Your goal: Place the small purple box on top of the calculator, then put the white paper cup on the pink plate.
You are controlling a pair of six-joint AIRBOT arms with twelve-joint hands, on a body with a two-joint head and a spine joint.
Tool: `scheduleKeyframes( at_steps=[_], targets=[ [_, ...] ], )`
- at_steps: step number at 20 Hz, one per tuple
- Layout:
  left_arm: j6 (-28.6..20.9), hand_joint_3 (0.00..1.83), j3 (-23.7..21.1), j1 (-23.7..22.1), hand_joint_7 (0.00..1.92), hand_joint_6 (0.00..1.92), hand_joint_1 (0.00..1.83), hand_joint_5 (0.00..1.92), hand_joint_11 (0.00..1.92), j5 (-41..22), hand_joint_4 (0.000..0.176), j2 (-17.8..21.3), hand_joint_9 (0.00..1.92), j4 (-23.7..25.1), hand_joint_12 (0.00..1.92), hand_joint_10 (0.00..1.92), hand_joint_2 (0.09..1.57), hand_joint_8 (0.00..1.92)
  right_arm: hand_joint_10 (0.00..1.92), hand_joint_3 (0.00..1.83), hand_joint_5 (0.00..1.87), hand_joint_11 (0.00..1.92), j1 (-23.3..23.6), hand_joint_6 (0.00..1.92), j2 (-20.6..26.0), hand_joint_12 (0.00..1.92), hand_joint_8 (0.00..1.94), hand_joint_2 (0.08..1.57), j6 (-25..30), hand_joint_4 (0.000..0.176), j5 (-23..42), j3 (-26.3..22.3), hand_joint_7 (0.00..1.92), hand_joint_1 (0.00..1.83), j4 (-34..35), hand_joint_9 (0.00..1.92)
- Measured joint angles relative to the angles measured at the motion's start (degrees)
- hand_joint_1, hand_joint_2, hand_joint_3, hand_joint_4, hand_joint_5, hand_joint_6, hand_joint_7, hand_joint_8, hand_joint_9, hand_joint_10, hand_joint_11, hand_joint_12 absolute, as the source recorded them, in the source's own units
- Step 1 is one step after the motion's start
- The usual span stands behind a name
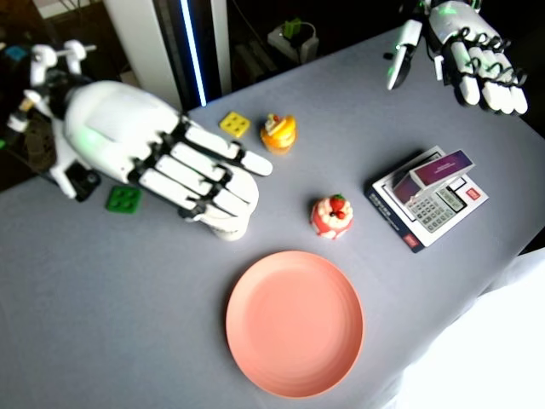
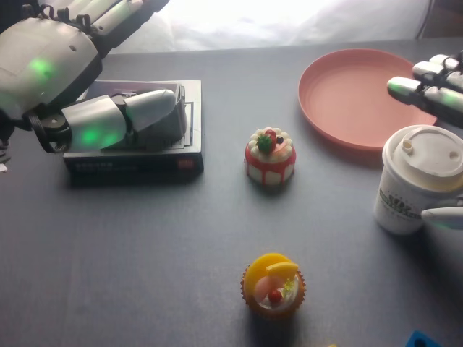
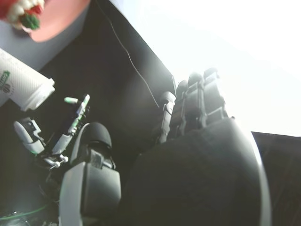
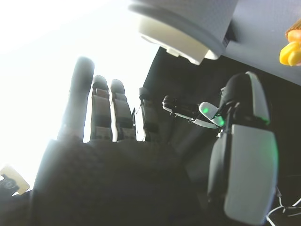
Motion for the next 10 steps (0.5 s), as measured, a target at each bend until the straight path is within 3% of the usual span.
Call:
scheduleKeyframes(
  at_steps=[1,2,3,4,5,7,10],
  targets=[
    [-0.3,0.02,0.0,0.1,0.0,0.0,0.22,0.0,0.0,-0.3,0.039,0.0,0.0,0.0,0.0,0.0,1.26,0.0,0.0,0.0,0.0,0.0,1.3,0.0,-1.0,1.92,0.0,0.9,0.0,0.083,-2.0,1.0,0.0,0.72,-0.3,0.0],
    [-0.6,0.02,0.0,0.4,0.0,0.0,0.21,0.0,0.0,-1.0,0.038,0.0,0.0,0.0,0.0,0.0,1.26,0.0,0.0,0.0,0.0,0.0,2.3,0.0,-1.9,1.38,0.0,0.89,0.0,0.077,-3.5,1.8,0.0,0.73,-0.6,0.0],
    [-0.9,0.02,0.0,0.7,0.0,0.0,0.21,0.0,0.0,-1.4,0.038,0.1,0.0,0.1,0.0,0.0,1.26,0.0,0.0,0.0,0.0,0.0,2.9,0.0,-2.5,1.38,0.0,0.89,0.1,0.077,-4.5,2.4,0.0,0.73,-0.6,0.0],
    [-1.1,0.02,0.0,0.9,0.0,0.0,0.23,0.0,0.0,-1.6,0.04,0.1,0.0,0.1,0.0,0.0,1.27,0.0,0.0,0.01,0.0,0.0,3.3,0.0,-3.3,0.48,0.0,0.9,0.1,0.068,-5.6,3.0,0.0,0.73,-0.6,0.0],
    [-1.2,0.02,0.0,1.0,0.0,0.0,0.26,0.0,0.0,-1.7,0.034,0.1,0.0,0.1,0.0,0.0,1.27,0.0,0.0,0.01,0.0,0.0,3.7,0.0,-4.1,0.09,0.0,0.91,0.1,0.049,-7.5,3.8,0.0,0.73,-0.6,0.0],
    [-1.5,0.01,0.0,1.1,0.0,0.0,0.36,0.0,0.0,-1.9,0.021,0.1,0.0,-0.1,0.0,0.0,1.27,0.0,0.0,0.02,0.0,0.0,3.8,0.0,-5.4,0.0,0.0,0.94,0.1,0.028,-9.8,5.2,0.0,0.76,0.3,0.0],
    [-1.5,0.01,0.0,1.4,0.0,0.0,0.37,0.01,0.0,-1.9,0.013,0.1,0.0,-0.1,0.0,0.0,1.28,0.0,0.0,0.04,0.0,0.0,3.8,0.0,-5.8,0.0,0.0,1.0,0.1,0.015,-11.3,5.9,0.0,0.8,1.4,0.0]
  ],
)
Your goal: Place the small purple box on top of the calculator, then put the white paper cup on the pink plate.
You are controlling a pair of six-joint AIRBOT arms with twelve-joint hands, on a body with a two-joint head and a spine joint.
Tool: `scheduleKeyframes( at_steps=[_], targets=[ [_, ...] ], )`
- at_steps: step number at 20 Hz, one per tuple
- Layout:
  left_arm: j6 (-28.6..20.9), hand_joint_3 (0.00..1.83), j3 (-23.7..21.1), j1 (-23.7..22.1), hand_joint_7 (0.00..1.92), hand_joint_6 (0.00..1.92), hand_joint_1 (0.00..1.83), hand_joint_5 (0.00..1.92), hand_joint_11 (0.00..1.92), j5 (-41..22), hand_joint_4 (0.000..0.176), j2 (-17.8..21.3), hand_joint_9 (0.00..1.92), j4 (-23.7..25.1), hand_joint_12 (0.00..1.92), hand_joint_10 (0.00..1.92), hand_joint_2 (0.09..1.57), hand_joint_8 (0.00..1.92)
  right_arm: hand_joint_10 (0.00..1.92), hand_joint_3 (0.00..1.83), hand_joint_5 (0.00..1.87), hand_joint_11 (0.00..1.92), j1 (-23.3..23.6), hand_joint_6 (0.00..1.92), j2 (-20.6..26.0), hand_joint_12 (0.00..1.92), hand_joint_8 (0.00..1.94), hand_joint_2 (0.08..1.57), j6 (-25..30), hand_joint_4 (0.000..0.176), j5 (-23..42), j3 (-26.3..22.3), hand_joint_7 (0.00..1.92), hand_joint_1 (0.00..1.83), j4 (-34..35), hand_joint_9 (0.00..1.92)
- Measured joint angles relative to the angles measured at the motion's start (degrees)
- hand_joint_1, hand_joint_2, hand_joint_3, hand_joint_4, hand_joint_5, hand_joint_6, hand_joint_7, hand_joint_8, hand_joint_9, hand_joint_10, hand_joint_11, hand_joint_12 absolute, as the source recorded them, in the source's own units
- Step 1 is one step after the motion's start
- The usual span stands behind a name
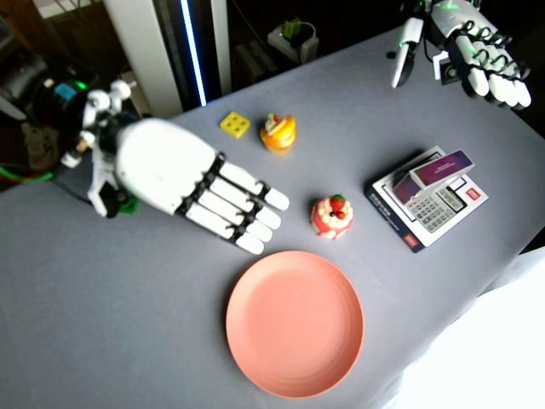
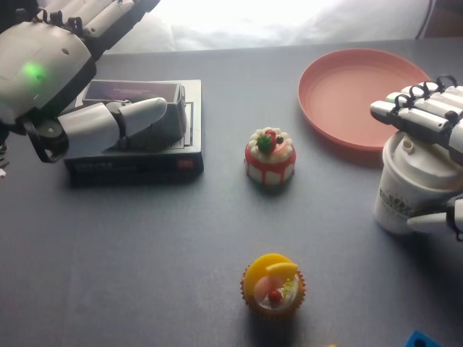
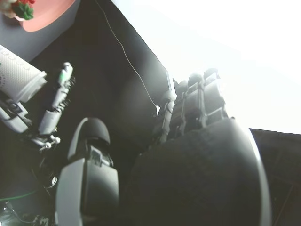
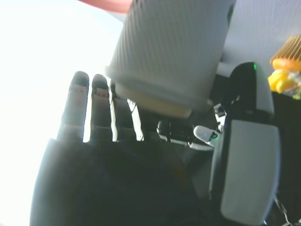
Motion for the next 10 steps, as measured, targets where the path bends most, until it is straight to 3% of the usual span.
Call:
scheduleKeyframes(
  at_steps=[1,2,3,4,5,7,8,10],
  targets=[
    [-0.2,0.0,0.0,0.0,0.0,0.03,0.56,0.09,0.0,-0.1,0.017,0.0,0.0,0.0,0.0,0.0,1.26,0.0,0.92,0.0,0.25,0.07,0.0,0.11,0.0,1.66,0.27,1.15,0.0,0.0,0.0,0.1,0.45,1.01,0.1,0.21],
    [-0.2,0.0,0.0,0.0,0.0,0.03,0.56,0.09,0.0,-0.1,0.017,0.0,0.0,0.0,0.0,0.0,1.26,0.0,0.92,0.0,0.25,0.07,0.1,0.11,0.0,1.66,0.27,1.15,0.0,0.0,0.4,0.1,0.45,1.01,0.1,0.21],
    [-0.2,0.0,0.0,0.2,0.0,0.06,0.7,0.15,0.0,-0.1,0.0,0.0,0.0,-0.2,0.0,0.0,1.26,0.0,1.26,0.0,0.46,0.47,0.3,0.38,0.0,1.85,0.57,1.21,0.0,0.0,0.8,0.1,0.68,1.11,0.3,0.56],
    [-0.2,0.0,0.0,0.5,0.0,0.07,0.8,0.18,0.0,-0.2,0.0,0.0,0.0,-0.4,0.0,0.0,1.25,0.0,1.48,0.0,0.58,0.68,0.3,1.17,-0.1,1.91,1.21,1.24,0.3,0.0,1.7,0.2,0.82,1.18,0.6,0.71],
    [-0.2,0.0,0.0,0.7,0.0,0.07,0.81,0.2,0.0,-0.1,0.0,0.0,0.0,-0.7,0.0,0.0,1.26,0.0,1.56,0.0,0.6,0.7,0.3,1.37,-0.1,1.92,1.4,1.26,1.1,0.0,1.7,0.2,0.81,1.17,0.2,0.71],
    [-0.3,0.0,0.0,0.9,0.0,0.07,0.81,0.21,0.0,-0.1,0.0,0.0,0.0,-1.3,0.0,0.0,1.26,0.0,1.7,0.0,0.59,0.63,0.3,1.49,0.2,1.92,1.5,1.29,4.3,0.0,1.9,0.2,0.74,1.13,-1.8,0.59],
    [-0.3,0.0,0.0,0.9,0.0,0.07,0.81,0.22,0.0,-0.3,0.0,0.0,0.0,-1.4,0.0,0.0,1.27,0.0,1.77,0.0,0.59,0.68,0.3,1.39,0.7,1.92,1.49,1.27,6.0,0.0,2.9,0.0,0.81,1.18,-3.0,0.65],
    [-0.4,0.0,0.0,0.9,0.0,0.07,0.81,0.21,0.0,-0.2,0.0,0.0,0.0,-1.4,0.0,0.0,1.27,0.0,1.78,0.0,0.59,0.73,0.7,1.44,2.2,1.92,1.51,1.29,7.1,0.0,5.6,-0.5,0.77,1.15,-3.5,0.64]
  ],
)
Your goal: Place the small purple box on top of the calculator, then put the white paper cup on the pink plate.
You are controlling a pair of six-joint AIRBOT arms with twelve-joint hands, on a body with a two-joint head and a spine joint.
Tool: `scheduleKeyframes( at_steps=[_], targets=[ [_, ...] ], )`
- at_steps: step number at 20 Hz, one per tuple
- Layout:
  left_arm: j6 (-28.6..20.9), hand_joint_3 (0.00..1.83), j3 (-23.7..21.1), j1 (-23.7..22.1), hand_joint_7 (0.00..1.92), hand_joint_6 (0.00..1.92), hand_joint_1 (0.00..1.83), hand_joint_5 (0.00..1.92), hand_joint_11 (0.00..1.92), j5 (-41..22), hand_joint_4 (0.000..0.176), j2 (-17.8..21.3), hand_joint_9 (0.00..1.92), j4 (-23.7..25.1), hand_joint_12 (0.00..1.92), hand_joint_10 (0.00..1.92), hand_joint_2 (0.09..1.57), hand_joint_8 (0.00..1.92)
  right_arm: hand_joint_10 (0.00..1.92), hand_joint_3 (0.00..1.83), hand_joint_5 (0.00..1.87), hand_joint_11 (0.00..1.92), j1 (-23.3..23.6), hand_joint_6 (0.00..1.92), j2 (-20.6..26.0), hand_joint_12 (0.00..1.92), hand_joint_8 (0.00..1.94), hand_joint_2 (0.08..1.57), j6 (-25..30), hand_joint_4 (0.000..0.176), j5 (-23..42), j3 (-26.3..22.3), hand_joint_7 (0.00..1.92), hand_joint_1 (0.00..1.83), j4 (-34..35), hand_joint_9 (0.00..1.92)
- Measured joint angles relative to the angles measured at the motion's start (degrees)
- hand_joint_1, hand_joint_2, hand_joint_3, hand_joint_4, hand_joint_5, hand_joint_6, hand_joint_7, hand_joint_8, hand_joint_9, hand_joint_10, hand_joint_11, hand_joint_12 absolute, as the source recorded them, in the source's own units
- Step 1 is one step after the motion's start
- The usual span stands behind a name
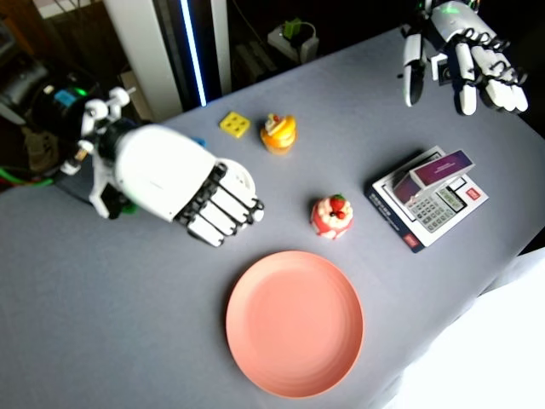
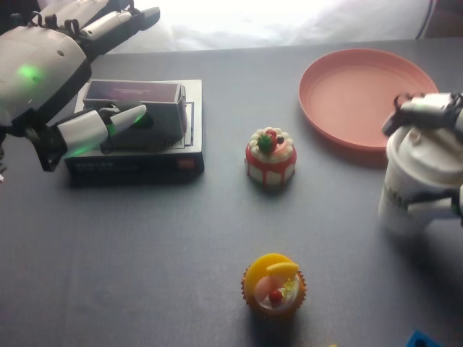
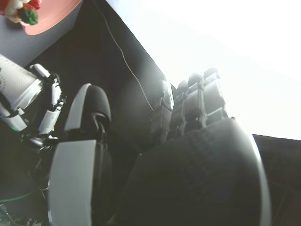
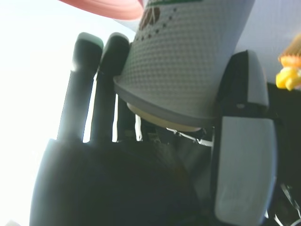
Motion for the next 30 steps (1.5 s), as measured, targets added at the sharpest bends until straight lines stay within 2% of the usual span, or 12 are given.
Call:
scheduleKeyframes(
  at_steps=[5,6,9,10,12,15,17,20,21,23,25,30],
  targets=[
    [-0.5,0.01,0.0,0.6,0.0,0.06,0.82,0.21,0.0,-0.4,0.0,0.0,0.0,0.3,0.0,0.0,1.28,0.0,1.79,0.0,0.52,0.77,4.0,1.49,1.1,1.92,1.55,1.31,0.0,0.0,5.2,1.7,0.75,1.15,1.2,0.66],
    [-0.8,0.01,0.0,0.6,0.0,0.06,0.83,0.21,0.0,-0.7,0.0,0.0,0.0,0.3,0.0,0.0,1.28,0.0,1.77,0.0,0.42,0.71,5.3,1.2,0.1,1.92,1.49,1.27,0.0,0.0,5.4,2.9,0.7,1.27,2.4,0.6],
    [-1.4,0.01,0.0,1.5,0.0,0.05,0.73,0.2,0.02,-1.7,0.0,0.0,0.0,0.1,0.01,0.0,1.3,0.0,1.52,0.0,0.33,0.21,10.3,0.99,-3.7,1.92,1.13,1.24,-2.0,0.0,1.8,7.1,0.45,1.16,5.1,0.3],
    [-1.7,0.01,0.0,1.7,0.0,0.05,0.74,0.21,0.02,-1.7,0.0,0.0,0.0,0.1,0.01,0.0,1.3,0.0,1.56,0.0,0.33,0.44,12.2,0.82,-5.1,1.92,1.17,1.25,-2.7,0.0,-0.3,8.9,0.53,1.07,5.9,0.49],
    [-2.2,0.0,0.0,2.4,0.0,0.03,0.81,0.23,0.01,-2.3,0.0,0.0,0.0,0.2,0.19,0.0,1.29,0.0,1.6,0.0,0.43,0.51,15.4,0.61,-7.7,1.92,1.22,1.23,-2.8,0.0,-4.1,12.5,0.55,1.09,6.6,0.54],
    [-2.2,0.0,0.0,2.4,0.0,0.01,0.82,0.24,0.0,-2.6,0.0,0.0,0.0,-0.2,0.41,0.0,1.3,0.0,1.62,0.01,0.47,0.3,18.4,0.57,-12.7,1.92,1.5,1.27,-4.5,0.0,-11.4,18.1,0.66,1.27,8.5,0.42],
    [-2.7,0.0,0.0,3.0,0.0,0.01,0.86,0.24,0.0,-3.3,0.006,0.0,0.0,-0.1,0.47,0.0,1.29,0.0,1.7,0.0,0.46,0.5,20.0,0.53,-15.6,1.92,1.53,1.28,-8.1,0.0,-15.5,21.0,0.66,1.28,10.9,0.57],
    [-3.5,0.0,0.2,4.7,0.0,0.01,0.87,0.24,0.0,-5.0,0.0,-0.5,0.0,-1.2,0.29,0.0,1.28,0.0,1.8,0.0,0.46,0.56,20.4,0.51,-17.3,1.92,1.54,1.28,-9.2,0.0,-18.3,23.8,0.66,1.28,13.7,0.58],
    [-4.1,0.0,0.2,4.9,0.0,0.0,0.86,0.22,0.0,-5.4,0.0,-0.5,0.0,-2.3,0.06,0.0,1.3,0.0,1.59,0.0,0.42,0.53,20.4,0.54,-17.8,1.87,1.52,1.28,-9.3,0.0,-19.4,25.0,0.66,1.28,15.2,0.61],
    [-4.3,0.0,0.3,5.6,0.0,0.0,0.86,0.22,0.0,-7.2,0.0,-0.5,0.0,-2.8,0.03,0.0,1.3,0.0,1.56,0.0,0.41,0.53,20.4,0.56,-18.7,1.85,1.52,1.28,-9.9,0.0,-20.8,27.4,0.65,1.28,17.6,0.61],
    [-4.4,0.01,0.3,6.2,0.0,0.0,0.88,0.21,0.0,-8.2,0.0,-0.8,0.0,-3.0,0.03,0.0,1.31,0.0,1.32,0.0,0.33,0.31,20.4,0.4,-19.2,1.79,0.71,1.22,-10.7,0.0,-21.9,28.6,0.41,1.02,18.9,0.42],
    [-5.8,0.01,0.8,7.6,0.0,0.0,0.88,0.21,0.0,-10.1,0.0,-1.2,0.0,-4.8,0.03,0.0,1.31,0.0,1.26,0.0,0.4,0.3,20.4,0.21,-20.4,1.76,0.37,1.22,-11.6,0.0,-24.4,28.8,0.51,1.0,19.1,0.42]
  ],
)
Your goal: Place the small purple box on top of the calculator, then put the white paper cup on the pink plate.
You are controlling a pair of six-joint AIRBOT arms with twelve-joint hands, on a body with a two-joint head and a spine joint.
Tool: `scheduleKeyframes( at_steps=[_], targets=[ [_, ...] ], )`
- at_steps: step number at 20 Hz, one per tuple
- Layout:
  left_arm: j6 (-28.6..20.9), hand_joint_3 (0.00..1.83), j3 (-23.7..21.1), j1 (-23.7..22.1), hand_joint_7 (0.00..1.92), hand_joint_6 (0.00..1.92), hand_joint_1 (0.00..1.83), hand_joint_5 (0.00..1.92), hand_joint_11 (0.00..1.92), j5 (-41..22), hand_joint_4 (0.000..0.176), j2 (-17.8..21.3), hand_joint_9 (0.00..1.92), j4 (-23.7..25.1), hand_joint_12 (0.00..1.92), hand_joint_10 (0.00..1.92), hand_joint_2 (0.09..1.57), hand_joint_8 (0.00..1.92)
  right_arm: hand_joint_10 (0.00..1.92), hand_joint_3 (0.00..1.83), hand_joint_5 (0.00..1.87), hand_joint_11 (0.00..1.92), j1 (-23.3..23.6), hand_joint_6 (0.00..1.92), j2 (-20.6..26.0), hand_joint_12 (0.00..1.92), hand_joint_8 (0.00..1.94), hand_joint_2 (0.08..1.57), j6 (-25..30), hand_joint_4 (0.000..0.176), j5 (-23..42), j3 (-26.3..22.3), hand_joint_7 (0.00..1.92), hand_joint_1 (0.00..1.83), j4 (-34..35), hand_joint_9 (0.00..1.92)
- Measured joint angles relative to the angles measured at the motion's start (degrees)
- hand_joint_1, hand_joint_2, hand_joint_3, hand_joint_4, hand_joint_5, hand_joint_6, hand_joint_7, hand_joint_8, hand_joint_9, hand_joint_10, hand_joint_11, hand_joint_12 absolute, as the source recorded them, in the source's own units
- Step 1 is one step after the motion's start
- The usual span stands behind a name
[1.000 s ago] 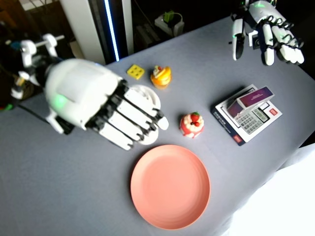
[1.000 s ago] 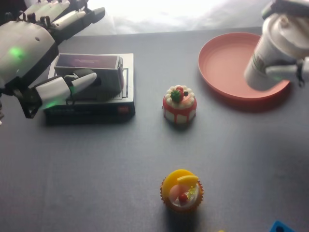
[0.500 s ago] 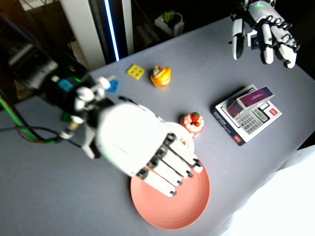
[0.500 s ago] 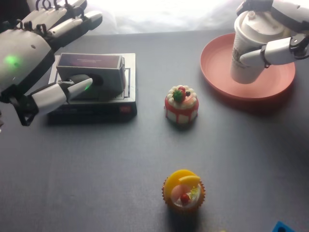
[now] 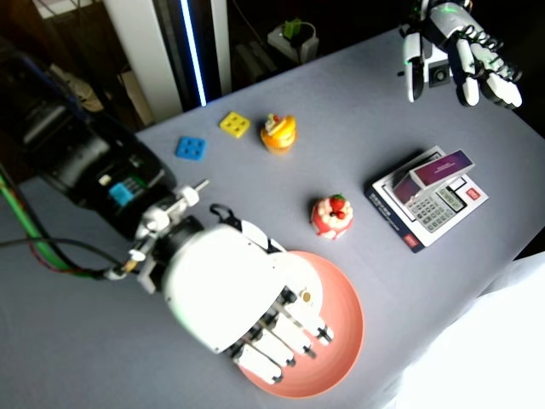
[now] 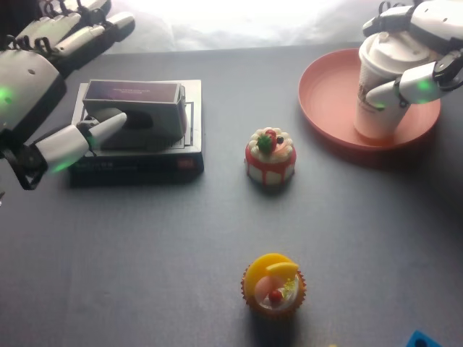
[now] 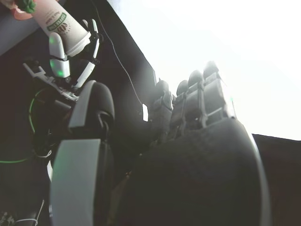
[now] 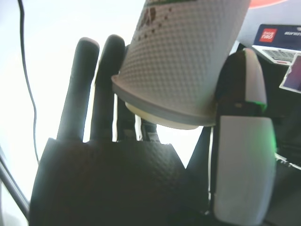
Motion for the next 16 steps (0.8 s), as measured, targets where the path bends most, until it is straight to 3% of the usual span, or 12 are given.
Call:
scheduleKeyframes(
  at_steps=[1,2,3,4,7,8,9,11,13,15,16],
  targets=[
    [-0.1,0.0,0.0,0.2,0.0,0.0,0.91,0.2,0.0,-0.4,0.0,0.0,0.0,-0.6,0.03,0.0,1.3,0.0,0.72,0.0,0.08,0.06,0.0,0.04,0.0,1.53,0.07,1.09,0.0,0.01,-0.1,0.0,0.1,0.84,0.0,0.08],
    [-0.1,0.0,0.0,0.6,0.0,0.0,0.92,0.19,0.0,-1.2,0.0,0.0,0.0,-1.4,0.04,0.0,1.3,0.0,0.51,0.0,0.02,0.01,0.0,0.01,0.0,1.41,0.01,1.07,0.0,0.036,-0.2,0.0,0.02,0.8,0.0,0.05],
    [-0.1,0.0,0.0,0.9,0.0,0.0,0.92,0.19,0.0,-1.4,0.0,0.0,0.0,-1.6,0.04,0.0,1.3,0.0,0.39,0.0,0.0,0.0,0.0,0.0,0.0,1.38,0.0,1.06,-0.1,0.041,-0.1,0.0,0.0,0.8,0.0,0.07],
    [-0.1,0.0,0.0,1.1,0.0,0.01,0.97,0.21,0.0,-1.7,0.0,0.0,0.0,-1.6,0.01,0.0,1.3,0.0,0.3,0.0,0.0,0.0,0.0,0.0,0.1,1.19,0.0,1.05,-0.2,0.043,0.0,-0.1,0.0,0.78,0.0,0.04],
    [-0.2,0.0,0.0,1.4,0.0,0.01,1.0,0.21,0.0,-2.0,0.0,0.0,0.0,-1.5,0.0,0.0,1.3,0.0,0.23,0.0,0.0,0.0,0.0,0.0,0.2,1.22,0.0,1.05,-0.2,0.048,0.2,-0.9,0.0,0.75,0.0,0.05],
    [-0.2,0.0,0.0,1.4,0.0,0.01,1.02,0.22,0.0,-2.1,0.0,0.0,0.0,-1.6,0.0,0.0,1.3,0.0,0.23,0.0,0.0,0.0,0.0,0.0,0.2,1.35,0.0,0.99,-0.3,0.065,0.3,-1.3,0.0,0.73,-0.1,0.07],
    [-0.2,0.0,0.0,1.5,0.0,0.0,1.0,0.2,0.0,-2.5,0.0,0.0,0.0,-1.7,0.0,0.0,1.3,0.0,0.21,0.0,0.0,0.0,0.0,0.0,0.4,1.28,0.0,1.0,-0.4,0.072,0.3,-2.0,0.0,0.72,-0.3,0.05],
    [-0.2,0.0,-0.1,1.5,0.0,0.0,0.99,0.2,0.0,-2.6,0.0,0.0,0.0,-1.8,0.0,0.0,1.3,0.0,0.16,0.0,0.0,0.0,0.0,0.0,1.5,1.14,0.0,1.02,-0.4,0.063,0.4,-3.4,0.0,0.7,-0.8,0.05],
    [-0.2,0.0,-0.4,1.6,0.0,0.0,0.99,0.2,0.0,-2.7,0.0,0.0,0.0,-2.1,0.0,0.0,1.3,0.0,0.13,0.0,0.0,0.0,0.0,0.0,2.9,1.16,0.0,1.04,-0.4,0.05,1.1,-4.9,0.0,0.69,-1.6,0.04],
    [-0.2,0.0,-0.5,2.1,0.0,0.0,1.01,0.2,0.0,-2.7,0.0,0.0,0.0,-1.9,0.0,0.0,1.3,0.0,0.11,0.0,0.0,0.0,0.0,0.0,4.5,1.25,0.0,1.04,-0.5,0.049,2.6,-6.9,0.0,0.72,-2.3,0.0],
    [-0.2,0.0,-0.7,2.3,0.0,0.0,1.01,0.2,0.0,-2.7,0.0,0.0,0.0,-2.0,0.0,0.0,1.3,0.0,0.05,0.0,0.0,0.0,0.0,0.0,5.7,1.29,0.0,1.01,-0.5,0.06,4.0,-8.7,0.0,0.71,-3.0,0.0]
  ],
)
